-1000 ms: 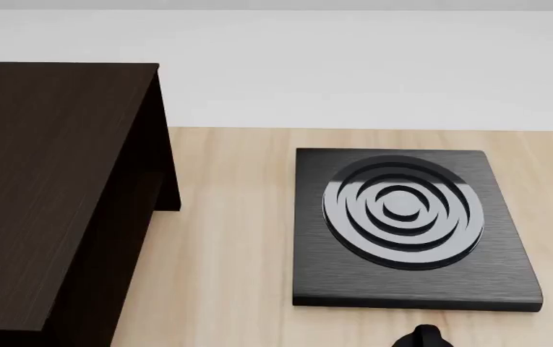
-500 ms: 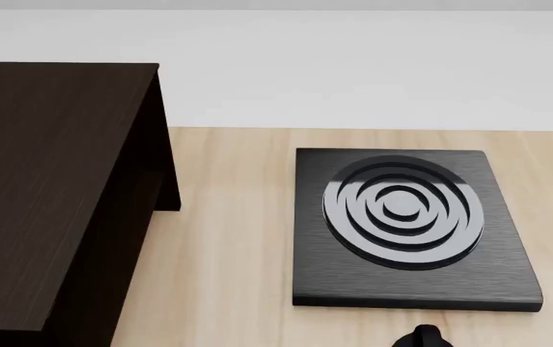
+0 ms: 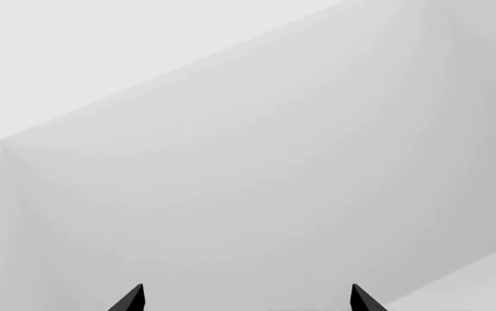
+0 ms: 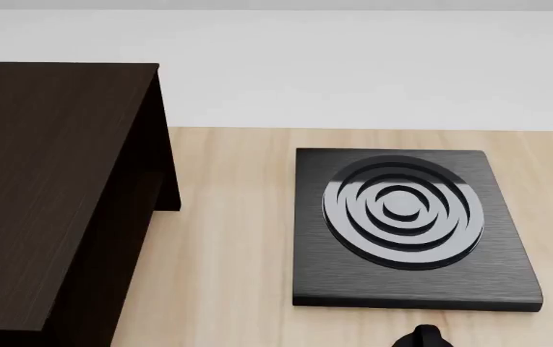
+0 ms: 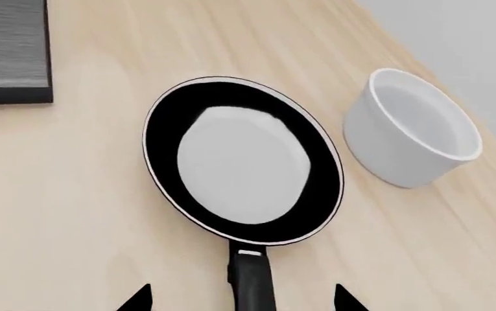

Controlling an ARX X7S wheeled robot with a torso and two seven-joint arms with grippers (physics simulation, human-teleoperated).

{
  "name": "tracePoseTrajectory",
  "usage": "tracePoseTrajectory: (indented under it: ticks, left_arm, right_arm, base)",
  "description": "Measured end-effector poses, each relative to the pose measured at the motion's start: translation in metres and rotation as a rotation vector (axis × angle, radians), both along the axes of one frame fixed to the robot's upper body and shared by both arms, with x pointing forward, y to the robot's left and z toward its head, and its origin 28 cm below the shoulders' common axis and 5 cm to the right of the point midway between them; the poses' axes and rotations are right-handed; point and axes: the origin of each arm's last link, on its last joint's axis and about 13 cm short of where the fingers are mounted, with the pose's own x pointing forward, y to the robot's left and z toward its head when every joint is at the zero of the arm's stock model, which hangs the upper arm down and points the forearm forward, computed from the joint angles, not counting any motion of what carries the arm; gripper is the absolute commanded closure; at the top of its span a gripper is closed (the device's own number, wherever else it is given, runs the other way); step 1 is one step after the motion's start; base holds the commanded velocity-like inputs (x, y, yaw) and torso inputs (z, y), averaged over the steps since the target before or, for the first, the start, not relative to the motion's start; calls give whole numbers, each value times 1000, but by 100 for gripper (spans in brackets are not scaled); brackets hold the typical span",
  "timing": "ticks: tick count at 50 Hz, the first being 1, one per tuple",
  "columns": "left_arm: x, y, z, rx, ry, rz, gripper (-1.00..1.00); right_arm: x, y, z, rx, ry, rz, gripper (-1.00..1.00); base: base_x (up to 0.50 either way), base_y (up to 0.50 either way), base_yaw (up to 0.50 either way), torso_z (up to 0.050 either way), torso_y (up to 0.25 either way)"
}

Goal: Put the frying pan under the cabinet shelf.

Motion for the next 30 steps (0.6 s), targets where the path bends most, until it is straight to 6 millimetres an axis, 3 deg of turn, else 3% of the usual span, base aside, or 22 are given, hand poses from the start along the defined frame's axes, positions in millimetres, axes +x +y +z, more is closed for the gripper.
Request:
tracePoseTrajectory:
  ticks: [30]
  left_arm:
    - [6, -11, -1, 13, 7, -6, -100]
  right_arm:
    - [3, -18, -31, 53, 14, -45, -100]
  base:
    - [0, 0, 0, 0, 0]
